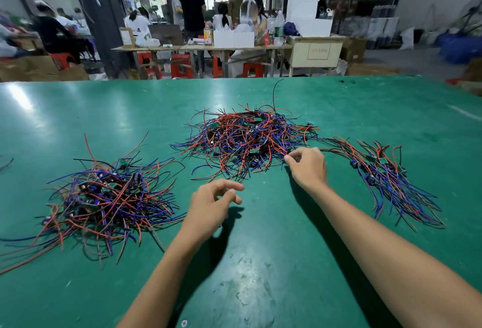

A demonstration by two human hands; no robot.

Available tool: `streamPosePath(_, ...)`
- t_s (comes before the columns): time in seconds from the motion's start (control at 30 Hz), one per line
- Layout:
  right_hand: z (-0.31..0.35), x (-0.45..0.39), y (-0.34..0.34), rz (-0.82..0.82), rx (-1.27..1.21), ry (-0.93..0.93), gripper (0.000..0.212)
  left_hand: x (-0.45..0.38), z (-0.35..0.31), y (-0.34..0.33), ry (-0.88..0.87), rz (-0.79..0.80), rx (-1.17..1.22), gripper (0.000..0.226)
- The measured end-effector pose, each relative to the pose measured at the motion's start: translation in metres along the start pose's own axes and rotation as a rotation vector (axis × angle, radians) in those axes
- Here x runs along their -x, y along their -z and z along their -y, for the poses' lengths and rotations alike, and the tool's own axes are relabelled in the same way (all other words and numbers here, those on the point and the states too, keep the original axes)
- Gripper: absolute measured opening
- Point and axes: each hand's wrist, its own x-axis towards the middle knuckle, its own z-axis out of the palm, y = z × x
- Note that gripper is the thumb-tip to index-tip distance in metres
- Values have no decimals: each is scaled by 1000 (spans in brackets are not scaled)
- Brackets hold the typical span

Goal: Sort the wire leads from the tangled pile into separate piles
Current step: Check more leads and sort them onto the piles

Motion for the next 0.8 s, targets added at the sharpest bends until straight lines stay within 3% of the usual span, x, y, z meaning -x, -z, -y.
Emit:
streamPosePath(0.07,0,0,-3,-29,30,8,15,-1,2,0,-4,-4,-8,26)
streamPosePath(0.27,11,37,2,-75,5,44,24,-2,1,0,9,-19,9,25)
streamPosePath(0.4,19,75,15,-92,-38,128,21,2,-3,-10,98,-2,159,25)
streamPosePath(0.6,23,128,22,118,-122,452,12,3,-8,-27,204,56,430,22)
streamPosePath(0.8,19,142,24,361,-187,657,22,5,0,-23,201,43,401,17)
